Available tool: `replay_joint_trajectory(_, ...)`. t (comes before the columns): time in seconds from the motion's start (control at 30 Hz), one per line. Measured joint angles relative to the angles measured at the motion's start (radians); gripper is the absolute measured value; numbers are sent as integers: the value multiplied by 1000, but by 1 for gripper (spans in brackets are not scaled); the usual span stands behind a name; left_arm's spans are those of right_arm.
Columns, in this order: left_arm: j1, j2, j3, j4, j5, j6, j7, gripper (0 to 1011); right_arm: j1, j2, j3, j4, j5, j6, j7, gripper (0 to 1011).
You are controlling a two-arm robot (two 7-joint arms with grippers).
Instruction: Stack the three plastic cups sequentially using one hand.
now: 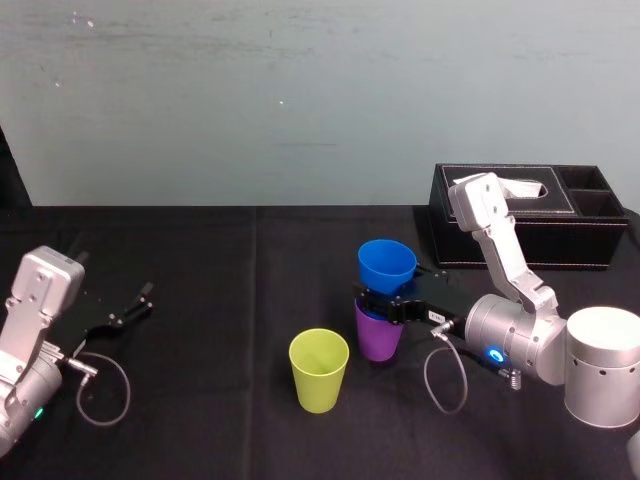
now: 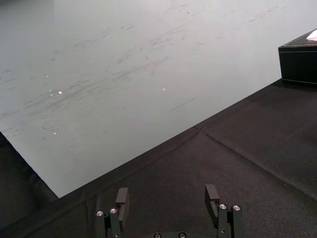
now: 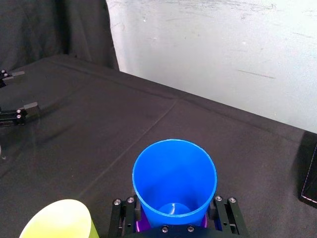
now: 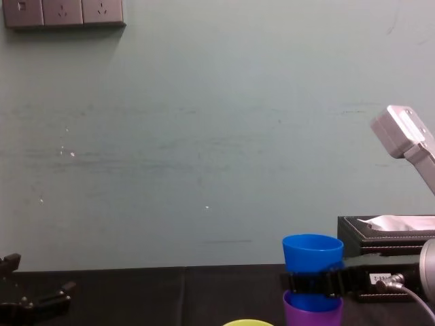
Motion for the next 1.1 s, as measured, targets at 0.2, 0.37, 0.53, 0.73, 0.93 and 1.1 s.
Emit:
replay_joint_trajectory(0.2, 0, 0, 0, 0, 0, 0, 0, 1000, 0, 0, 0, 0, 0, 0, -1, 720)
replay_joint_trajectory(0.37, 0, 0, 0, 0, 0, 0, 0, 1000, 0, 0, 0, 0, 0, 0, -2, 726)
replay_joint_trajectory(0.53, 0, 0, 0, 0, 0, 0, 0, 1000, 1, 0, 1, 0, 0, 1, -2, 866)
replay_joint_trajectory(0.73, 0, 0, 0, 0, 0, 0, 0, 1000, 1, 0, 1, 0, 0, 1, -2, 1002)
replay_joint_trajectory(0.93, 0, 0, 0, 0, 0, 0, 0, 1000, 1, 0, 1, -1, -1, 1, -2, 1000)
replay_joint_trajectory(1.1, 0, 0, 0, 0, 0, 0, 0, 1000, 0, 0, 4, -6, 0, -4, -2, 1000)
